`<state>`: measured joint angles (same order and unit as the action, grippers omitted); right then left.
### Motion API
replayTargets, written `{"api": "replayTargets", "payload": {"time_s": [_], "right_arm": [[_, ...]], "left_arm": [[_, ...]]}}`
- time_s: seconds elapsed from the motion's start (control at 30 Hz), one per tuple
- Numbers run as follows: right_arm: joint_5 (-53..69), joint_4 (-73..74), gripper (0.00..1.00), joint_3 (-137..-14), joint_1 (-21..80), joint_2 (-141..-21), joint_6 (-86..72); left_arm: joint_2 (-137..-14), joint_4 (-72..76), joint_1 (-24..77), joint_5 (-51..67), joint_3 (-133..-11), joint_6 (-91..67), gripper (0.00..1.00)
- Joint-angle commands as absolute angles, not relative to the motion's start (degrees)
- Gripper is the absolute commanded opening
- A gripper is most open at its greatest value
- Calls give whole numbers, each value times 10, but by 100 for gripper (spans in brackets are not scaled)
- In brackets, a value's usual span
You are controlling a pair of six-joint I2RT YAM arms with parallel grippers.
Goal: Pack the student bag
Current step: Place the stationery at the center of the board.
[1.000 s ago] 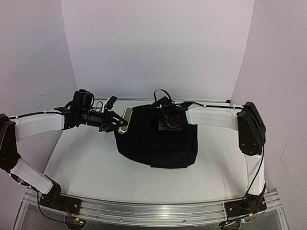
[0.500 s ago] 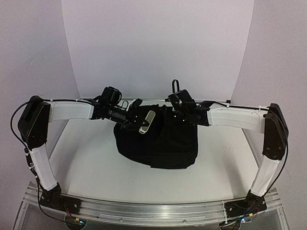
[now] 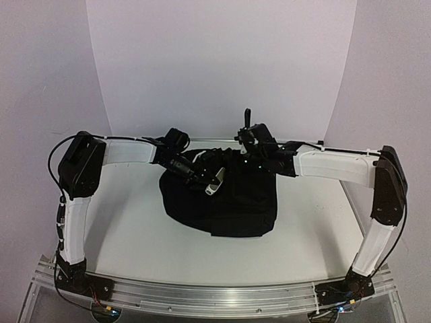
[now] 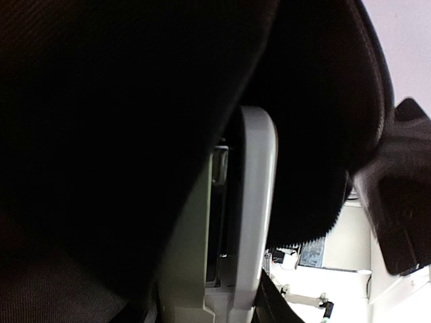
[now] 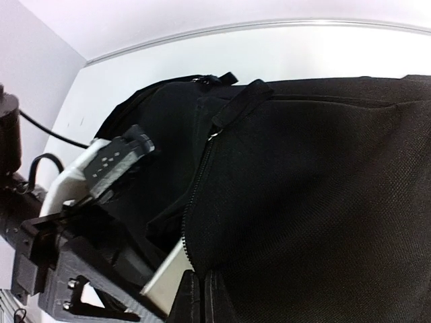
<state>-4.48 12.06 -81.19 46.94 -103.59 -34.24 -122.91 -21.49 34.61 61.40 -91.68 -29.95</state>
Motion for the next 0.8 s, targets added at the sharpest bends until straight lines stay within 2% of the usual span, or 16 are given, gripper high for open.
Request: {"api": "replayTargets", "payload": {"time_s": [0.0, 0.2, 0.37, 0.53, 0.6, 0.67, 0.7, 0.77], "right_arm": [[57, 54, 0, -827, 494, -1006, -329], [85, 7, 0, -783, 507, -989, -367], [60, 6, 0, -755, 507, -967, -370], [78, 5, 0, -740, 507, -968, -374], [81, 5, 2, -736, 507, -965, -378], [65, 10, 14, -732, 507, -952, -380], [55, 14, 26, -730, 507, -944, -378], [25, 25, 38, -729, 507, -924, -375]], "left_arm": [[-1241, -147, 352, 622, -964, -337, 0], [-1246, 66, 369, 601, -927, -432, 0], [-1246, 159, 382, 566, -881, -453, 2], [-1264, 174, 387, 592, -880, -467, 20], [-1250, 163, 388, 591, -866, -456, 31], [-1222, 135, 388, 574, -845, -426, 41], [-1200, 109, 388, 561, -838, -398, 47], [-1166, 49, 388, 528, -822, -356, 58]]}}
